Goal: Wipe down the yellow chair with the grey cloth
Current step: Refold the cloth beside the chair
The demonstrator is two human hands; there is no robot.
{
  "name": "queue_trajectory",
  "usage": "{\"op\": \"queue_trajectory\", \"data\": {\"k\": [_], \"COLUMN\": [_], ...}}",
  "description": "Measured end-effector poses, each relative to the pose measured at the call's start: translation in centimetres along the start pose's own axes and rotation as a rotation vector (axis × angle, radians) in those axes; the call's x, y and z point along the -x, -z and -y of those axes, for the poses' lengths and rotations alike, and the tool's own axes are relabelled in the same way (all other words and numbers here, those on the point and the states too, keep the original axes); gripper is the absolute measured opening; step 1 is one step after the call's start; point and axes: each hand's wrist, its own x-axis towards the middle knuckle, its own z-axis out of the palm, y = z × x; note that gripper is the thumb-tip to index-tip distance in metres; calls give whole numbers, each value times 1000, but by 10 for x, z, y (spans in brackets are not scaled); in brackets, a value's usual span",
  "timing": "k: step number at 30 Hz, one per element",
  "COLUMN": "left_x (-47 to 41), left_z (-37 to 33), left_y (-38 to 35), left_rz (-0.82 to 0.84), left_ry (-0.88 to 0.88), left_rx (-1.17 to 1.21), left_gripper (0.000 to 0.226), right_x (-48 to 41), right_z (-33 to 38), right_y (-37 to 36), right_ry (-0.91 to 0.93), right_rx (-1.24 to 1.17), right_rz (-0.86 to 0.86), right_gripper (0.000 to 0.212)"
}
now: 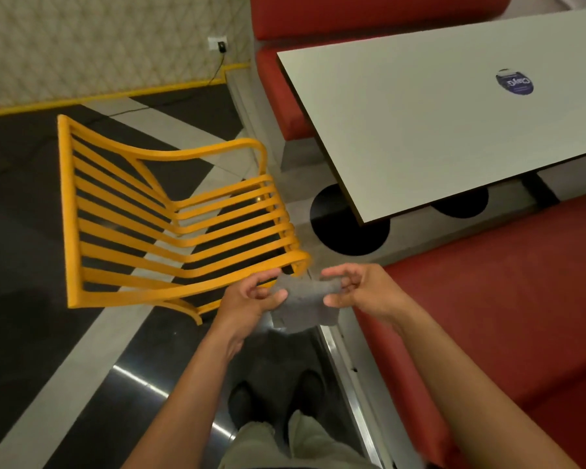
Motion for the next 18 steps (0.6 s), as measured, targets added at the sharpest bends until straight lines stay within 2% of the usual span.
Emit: {"op": "queue_trajectory", "data": {"k": [3, 5, 8, 10, 12, 14, 16, 18], "left_x": [-4, -7, -13, -20, -26, -28, -24, -19], "left_z": [9, 14, 19, 30, 44, 61, 82, 112], "left_y": [20, 27, 38, 54, 74, 91, 99, 98], "left_rz": [100, 97, 54, 84, 128, 189, 277, 308], "left_ry": [16, 6, -164, -208, -145, -25, 100, 177], "left_rx": [-238, -489, -811, -852, -711, -391, -13, 250], "left_gripper": [58, 59, 28, 16, 12, 17, 33, 48], "right_x": [-7, -10, -18, -22, -29, -36, -39, -50], "right_z": [4, 7, 3, 0, -8, -16, -28, -47], "right_y": [-23, -40, -59, -68, -70, -74, -83, -101], "right_ry": [27, 98, 164, 199, 213, 161, 57, 23], "right_rx": [331, 563, 690, 725, 728, 554, 330, 275], "right_rz": [-53, -77, -31, 0, 21, 119, 228, 290], "right_gripper": [52, 43, 20, 16, 15, 13, 15, 10]}}
